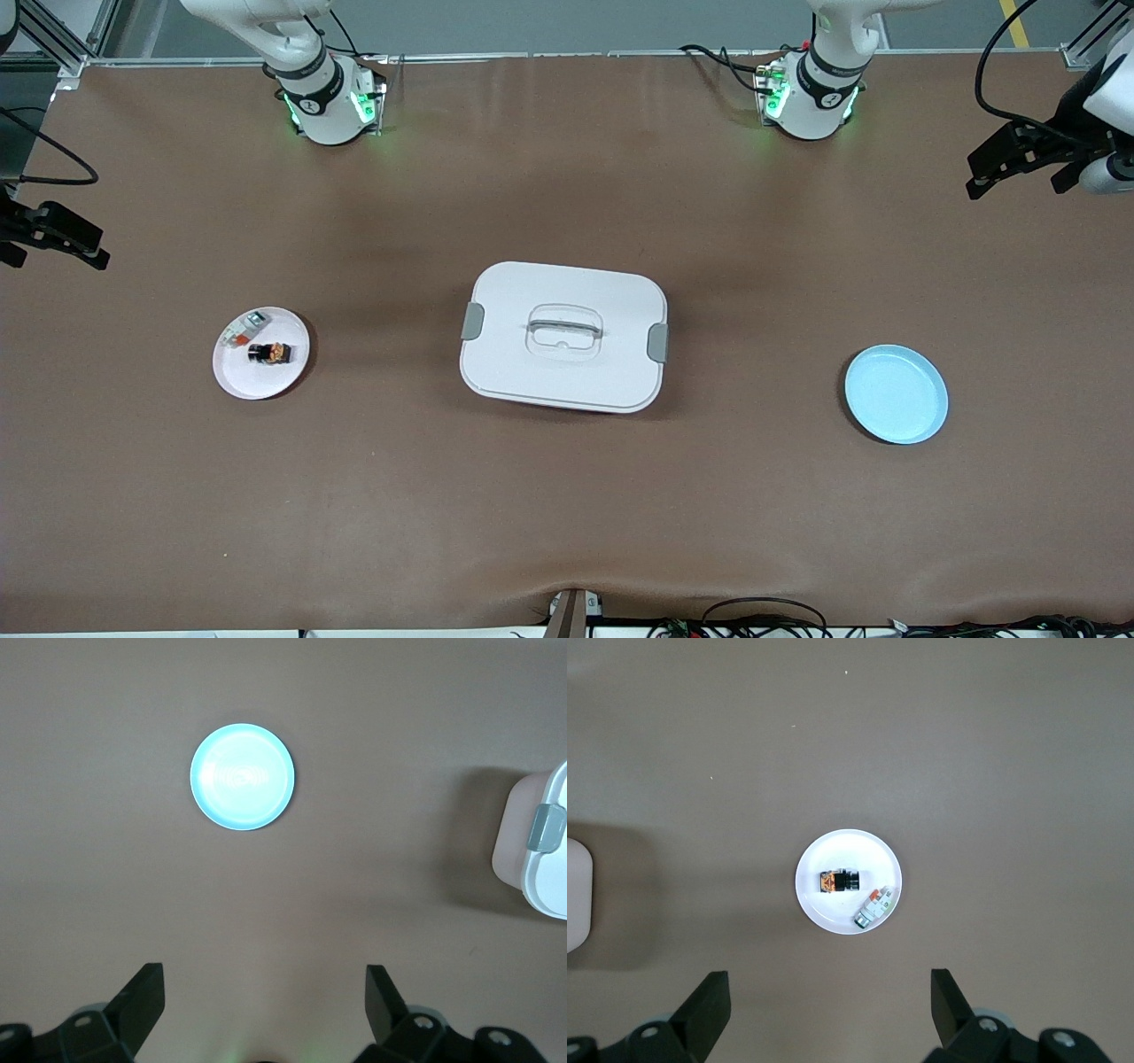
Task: Transfer orange switch to right arm and place
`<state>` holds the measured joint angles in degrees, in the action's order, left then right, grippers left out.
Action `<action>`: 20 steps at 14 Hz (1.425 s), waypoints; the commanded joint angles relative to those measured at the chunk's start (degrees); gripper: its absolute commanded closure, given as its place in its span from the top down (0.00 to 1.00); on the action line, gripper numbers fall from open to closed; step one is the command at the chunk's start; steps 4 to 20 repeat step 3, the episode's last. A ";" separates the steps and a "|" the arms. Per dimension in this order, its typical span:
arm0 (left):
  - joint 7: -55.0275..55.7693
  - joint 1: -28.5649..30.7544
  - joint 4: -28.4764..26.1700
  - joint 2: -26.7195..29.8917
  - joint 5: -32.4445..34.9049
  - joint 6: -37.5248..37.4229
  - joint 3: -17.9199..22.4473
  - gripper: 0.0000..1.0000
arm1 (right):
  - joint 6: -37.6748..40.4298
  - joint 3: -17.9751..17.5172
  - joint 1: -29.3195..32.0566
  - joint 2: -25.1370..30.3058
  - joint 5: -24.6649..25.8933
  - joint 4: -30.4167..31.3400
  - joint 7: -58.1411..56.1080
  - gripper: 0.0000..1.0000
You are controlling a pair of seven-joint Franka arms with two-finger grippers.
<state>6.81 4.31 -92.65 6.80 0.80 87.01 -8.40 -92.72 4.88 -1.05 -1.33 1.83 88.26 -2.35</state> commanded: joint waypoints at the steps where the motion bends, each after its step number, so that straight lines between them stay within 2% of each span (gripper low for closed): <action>1: 0.31 -0.18 2.12 -1.79 0.60 -0.44 -0.04 1.00 | 0.44 -0.22 0.08 1.42 -0.60 0.87 0.24 1.00; 20: 0.40 -0.27 2.65 -2.67 0.69 -0.43 -0.04 1.00 | 0.52 -0.22 0.08 1.42 -0.60 0.78 0.33 1.00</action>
